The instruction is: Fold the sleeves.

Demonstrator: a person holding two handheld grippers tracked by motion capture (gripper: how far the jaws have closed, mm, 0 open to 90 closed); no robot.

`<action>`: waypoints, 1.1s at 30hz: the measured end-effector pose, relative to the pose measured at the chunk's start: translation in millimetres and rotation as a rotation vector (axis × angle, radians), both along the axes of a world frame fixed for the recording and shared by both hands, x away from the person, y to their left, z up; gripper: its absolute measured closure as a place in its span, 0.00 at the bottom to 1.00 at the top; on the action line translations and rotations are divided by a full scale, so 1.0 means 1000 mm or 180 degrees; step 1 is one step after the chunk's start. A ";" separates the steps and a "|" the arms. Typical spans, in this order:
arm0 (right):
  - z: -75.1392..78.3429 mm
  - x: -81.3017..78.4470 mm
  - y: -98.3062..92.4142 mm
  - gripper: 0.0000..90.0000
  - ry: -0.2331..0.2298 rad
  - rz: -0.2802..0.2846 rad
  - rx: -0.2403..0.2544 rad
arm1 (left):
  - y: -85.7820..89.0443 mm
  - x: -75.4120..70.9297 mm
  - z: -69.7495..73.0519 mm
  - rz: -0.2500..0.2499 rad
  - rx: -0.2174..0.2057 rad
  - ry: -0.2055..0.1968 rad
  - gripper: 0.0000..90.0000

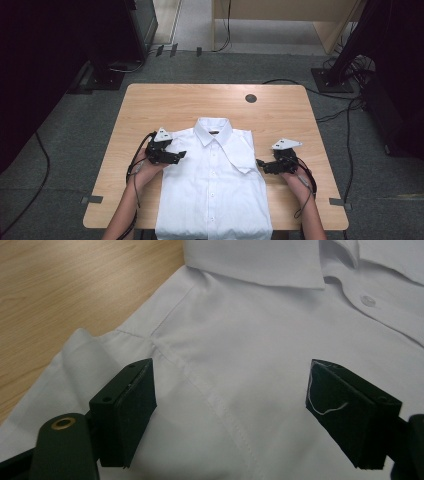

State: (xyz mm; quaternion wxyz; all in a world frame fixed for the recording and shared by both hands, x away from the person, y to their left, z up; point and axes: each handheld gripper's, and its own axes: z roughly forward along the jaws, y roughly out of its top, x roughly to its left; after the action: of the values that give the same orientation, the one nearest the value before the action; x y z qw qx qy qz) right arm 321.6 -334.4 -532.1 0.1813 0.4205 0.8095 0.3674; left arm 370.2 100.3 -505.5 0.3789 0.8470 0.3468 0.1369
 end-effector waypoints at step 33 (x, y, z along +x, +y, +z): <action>-0.001 0.000 0.002 0.02 0.0075 0.0088 -0.0046 | 0.026 0.010 0.001 0.0189 -0.0007 0.0010 0.22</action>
State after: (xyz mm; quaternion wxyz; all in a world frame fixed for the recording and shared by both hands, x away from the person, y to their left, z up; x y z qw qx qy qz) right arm 321.3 -332.0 -533.1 0.1697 0.4123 0.8200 0.3590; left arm 380.5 126.5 -504.7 0.3751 0.8361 0.3725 0.1464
